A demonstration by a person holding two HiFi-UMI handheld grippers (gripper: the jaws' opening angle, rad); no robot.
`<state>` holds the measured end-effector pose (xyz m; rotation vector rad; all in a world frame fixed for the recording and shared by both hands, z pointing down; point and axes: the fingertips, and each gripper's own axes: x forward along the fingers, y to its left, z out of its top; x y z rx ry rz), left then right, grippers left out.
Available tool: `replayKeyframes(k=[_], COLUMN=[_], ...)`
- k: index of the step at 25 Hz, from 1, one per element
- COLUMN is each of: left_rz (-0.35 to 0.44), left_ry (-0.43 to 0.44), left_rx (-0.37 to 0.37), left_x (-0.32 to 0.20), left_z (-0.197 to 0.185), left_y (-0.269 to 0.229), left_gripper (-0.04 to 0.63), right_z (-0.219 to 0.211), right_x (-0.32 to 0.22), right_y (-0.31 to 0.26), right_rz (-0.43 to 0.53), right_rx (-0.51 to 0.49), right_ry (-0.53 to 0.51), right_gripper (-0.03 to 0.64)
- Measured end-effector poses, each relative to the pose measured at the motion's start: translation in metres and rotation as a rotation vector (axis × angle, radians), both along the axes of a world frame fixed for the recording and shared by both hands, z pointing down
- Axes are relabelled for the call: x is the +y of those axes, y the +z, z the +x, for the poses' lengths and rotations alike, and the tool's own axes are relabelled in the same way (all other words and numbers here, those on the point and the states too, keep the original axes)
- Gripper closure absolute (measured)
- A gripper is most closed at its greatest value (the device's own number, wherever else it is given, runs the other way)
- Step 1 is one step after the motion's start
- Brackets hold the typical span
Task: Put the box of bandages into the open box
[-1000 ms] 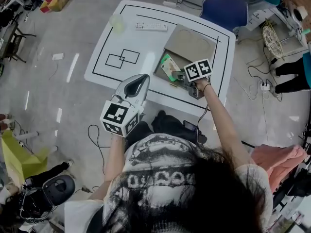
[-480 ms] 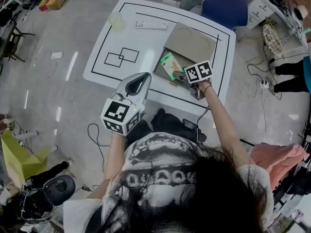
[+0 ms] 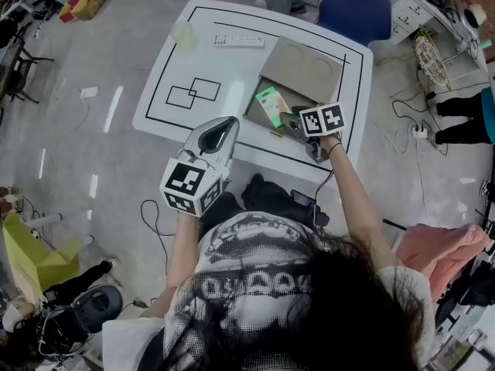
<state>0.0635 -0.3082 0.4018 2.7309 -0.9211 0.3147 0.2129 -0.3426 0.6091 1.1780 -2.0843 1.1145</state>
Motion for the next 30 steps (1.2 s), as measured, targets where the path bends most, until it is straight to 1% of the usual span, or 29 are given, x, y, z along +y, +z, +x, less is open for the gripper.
replayKeyframes(k=[8,12,21,25,30], left_rz=[0.003,0.003,0.004,0.004,0.002], left_ry=[0.02,0.033,0.07,0.093,0.133], left_rx=[0.004,0.002,0.004,0.005,0.007], left_x=[0.006,0.013,0.027,0.036,0.054], left_z=[-0.004,-0.009,-0.03,-0.045,-0.065], left_y=[-0.002,-0.004,-0.005,-0.006,-0.007], left_gripper=[0.595,0.595,0.595,0.595,0.595], right_z=[-0.019,-0.03,-0.067,-0.087,-0.116], right_x=[0.004,0.013,0.041,0.059,0.086], right_y=[-0.042,-0.071,-0.132,-0.152,-0.163], right_rz=[0.127,0.204,0.359,0.407,0.435], right_rx=[-0.074,-0.085,-0.18,-0.214,-0.222], right_ry=[0.042,0.052,0.109,0.148,0.188], right_gripper=[0.434,0.442,0.466,0.479,0.492])
